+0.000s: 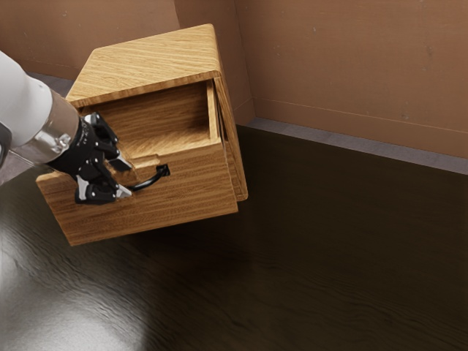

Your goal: Pull the drawer handle with one arm to open the drawer

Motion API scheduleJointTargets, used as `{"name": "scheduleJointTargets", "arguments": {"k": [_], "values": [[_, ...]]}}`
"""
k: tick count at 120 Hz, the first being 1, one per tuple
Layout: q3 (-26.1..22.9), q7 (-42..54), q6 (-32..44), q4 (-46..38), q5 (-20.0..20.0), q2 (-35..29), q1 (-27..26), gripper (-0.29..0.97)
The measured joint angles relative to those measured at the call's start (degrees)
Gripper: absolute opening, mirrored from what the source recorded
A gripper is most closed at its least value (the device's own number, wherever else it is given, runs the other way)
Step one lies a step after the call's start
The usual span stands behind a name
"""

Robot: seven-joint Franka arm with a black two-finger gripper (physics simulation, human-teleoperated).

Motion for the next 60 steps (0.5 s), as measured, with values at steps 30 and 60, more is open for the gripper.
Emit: {"name": "scheduleJointTargets", "arguments": {"k": [30, 60], "values": [[-0.1, 6.6, -27.4, 36.7, -2.4, 13.8, 1.5, 0.42], [0.0, 13.3, -40.5, 31.4, -8.2, 15.6, -6.6, 0.6]]}}
